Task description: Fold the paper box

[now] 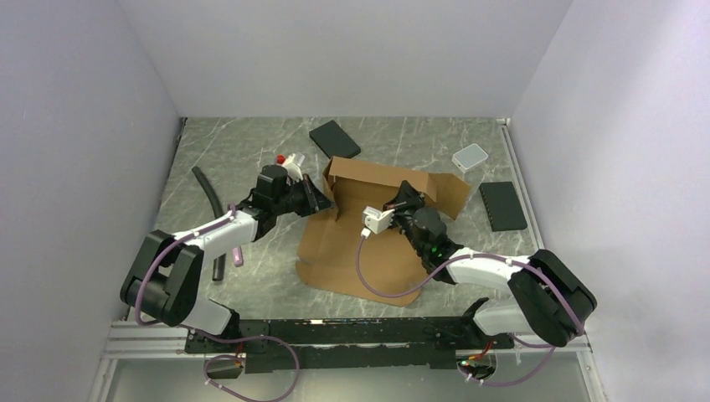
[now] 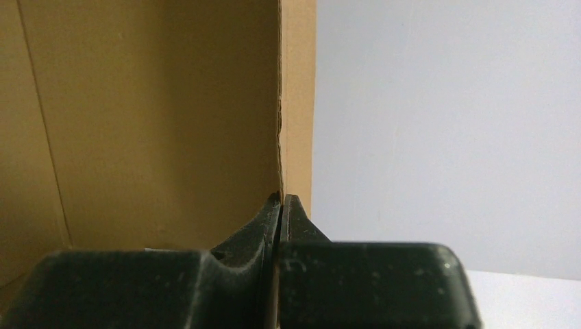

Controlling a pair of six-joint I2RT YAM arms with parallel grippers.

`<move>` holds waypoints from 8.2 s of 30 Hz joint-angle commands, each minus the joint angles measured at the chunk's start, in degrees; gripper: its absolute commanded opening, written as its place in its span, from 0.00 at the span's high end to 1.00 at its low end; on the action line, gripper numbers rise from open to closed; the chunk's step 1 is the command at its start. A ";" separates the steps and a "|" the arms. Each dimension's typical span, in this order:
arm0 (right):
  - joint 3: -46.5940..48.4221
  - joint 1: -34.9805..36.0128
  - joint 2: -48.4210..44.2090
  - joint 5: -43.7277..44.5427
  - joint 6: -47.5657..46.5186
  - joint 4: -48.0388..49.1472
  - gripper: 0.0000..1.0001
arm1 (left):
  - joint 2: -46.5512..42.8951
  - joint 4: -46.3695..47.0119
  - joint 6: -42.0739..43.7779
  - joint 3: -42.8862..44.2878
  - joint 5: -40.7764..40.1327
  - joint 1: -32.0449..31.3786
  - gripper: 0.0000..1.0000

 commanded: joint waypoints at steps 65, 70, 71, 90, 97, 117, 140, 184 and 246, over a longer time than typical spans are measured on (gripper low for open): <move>12.49 0.31 -4.04 -7.77 20.03 -32.40 0.78 | 18.89 36.95 41.34 2.47 -30.55 -8.73 1.00; 21.43 -1.92 -3.45 -11.78 27.17 -41.50 0.50 | 14.43 25.39 39.61 3.59 -32.38 -8.73 1.00; 22.69 -2.48 -3.22 -12.35 27.96 -42.10 0.44 | 13.91 25.84 39.82 3.03 -32.56 -8.73 1.00; 12.22 0.31 3.54 -1.27 14.88 -17.91 0.97 | 15.66 33.27 35.32 -0.46 -35.42 -8.71 0.82; 8.11 2.80 3.95 0.85 11.66 -12.41 1.00 | 16.27 39.87 35.26 -2.61 -37.07 -8.65 0.62; 7.44 5.72 5.51 3.12 12.66 -10.83 1.00 | 24.74 54.00 34.56 -3.86 -46.15 -10.67 1.00; 7.81 5.40 5.23 2.43 11.95 -12.59 1.00 | -11.26 21.15 28.12 -17.23 -32.22 -6.31 0.18; 39.13 -7.76 -9.65 -32.62 37.37 -69.78 0.13 | 10.11 5.27 32.17 9.95 -32.20 -4.52 1.00; 17.48 -35.50 -4.66 -38.65 52.34 -30.06 1.00 | -15.06 -1.95 50.66 8.11 -11.33 -4.64 0.10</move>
